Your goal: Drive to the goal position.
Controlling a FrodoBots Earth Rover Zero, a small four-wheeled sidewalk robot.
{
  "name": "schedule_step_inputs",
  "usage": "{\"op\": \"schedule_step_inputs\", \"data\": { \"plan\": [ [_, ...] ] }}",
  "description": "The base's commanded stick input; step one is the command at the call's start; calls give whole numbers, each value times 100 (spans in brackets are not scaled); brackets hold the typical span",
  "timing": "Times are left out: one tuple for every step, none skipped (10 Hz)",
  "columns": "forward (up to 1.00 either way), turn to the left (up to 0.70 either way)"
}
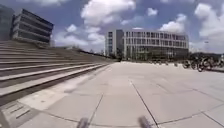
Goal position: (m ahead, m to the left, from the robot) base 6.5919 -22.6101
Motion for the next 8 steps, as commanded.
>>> {"op": "schedule_step_inputs", "data": {
  "plan": [
    [50, 0],
    [50, 0],
    [50, 0],
    [50, 0],
    [50, 0],
    [50, 0],
    [50, 0],
    [50, 0]
  ]
}}
